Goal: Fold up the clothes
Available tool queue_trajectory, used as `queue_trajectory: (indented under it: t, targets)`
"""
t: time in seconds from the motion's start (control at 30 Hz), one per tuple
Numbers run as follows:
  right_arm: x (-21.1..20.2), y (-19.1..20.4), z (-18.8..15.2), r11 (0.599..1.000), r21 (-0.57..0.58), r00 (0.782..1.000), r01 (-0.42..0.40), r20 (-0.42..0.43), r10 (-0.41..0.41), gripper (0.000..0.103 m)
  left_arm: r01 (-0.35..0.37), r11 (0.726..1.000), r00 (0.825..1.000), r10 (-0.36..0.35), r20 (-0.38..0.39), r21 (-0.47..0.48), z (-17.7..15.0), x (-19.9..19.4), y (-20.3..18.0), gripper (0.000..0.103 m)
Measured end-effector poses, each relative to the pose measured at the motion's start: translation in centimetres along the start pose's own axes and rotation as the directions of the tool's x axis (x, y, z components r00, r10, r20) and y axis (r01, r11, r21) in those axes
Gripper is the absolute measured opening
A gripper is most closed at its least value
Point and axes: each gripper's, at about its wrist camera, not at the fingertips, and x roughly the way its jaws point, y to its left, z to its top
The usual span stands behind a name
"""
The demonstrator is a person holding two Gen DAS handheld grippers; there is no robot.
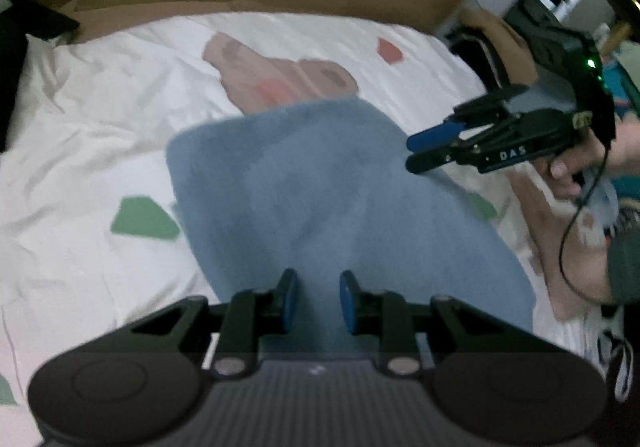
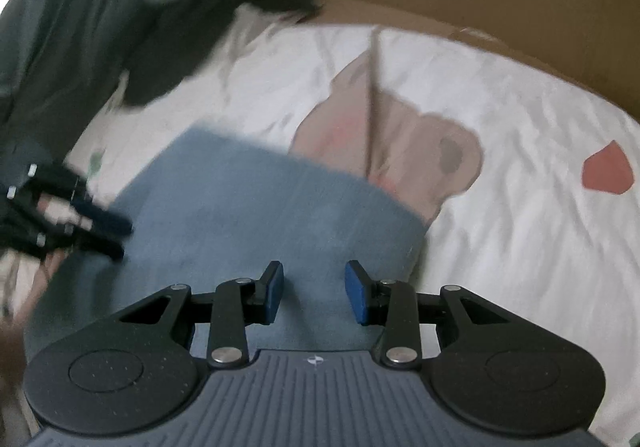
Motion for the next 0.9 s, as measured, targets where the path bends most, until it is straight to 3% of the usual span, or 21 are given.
queue_trajectory:
  t: [0.3, 0.37, 0.63, 0.9]
  targets:
    - [-2.3, 1.6, -3.1, 0.990, -0.135, 0.992, -0.049, -0.119, 0.033, 0.034, -0.004, 1.000, 0.999, 0.003, -0.039, -0.025, -2.2, -0.7, -0.5, 0.022]
    - [-2.9, 1.9, -3.8, 0.984, -0.164, 0.989, -0.062, -0.146, 0.038, 0.025, 0.003, 1.000, 0.999, -0.004, -0.053, -0.019, -2.6, -1.1, -0.7, 0.022]
    - [-4.5, 3.9, -6.3, 0.960, -0.245, 0.971, -0.139, -0.224, 0.083, 0.006, 0.007, 0.999, 0.995, -0.010, -0.097, -0.037, -4.1, -2.6, -0.7, 0.019]
    - [-3.5, 5.2, -7.8, 0.948, -0.255, 0.952, -0.191, -0.283, 0.116, 0.002, 0.038, 0.997, 0.985, -0.027, -0.170, 0.066, -4.8, -1.8, -1.3, 0.019]
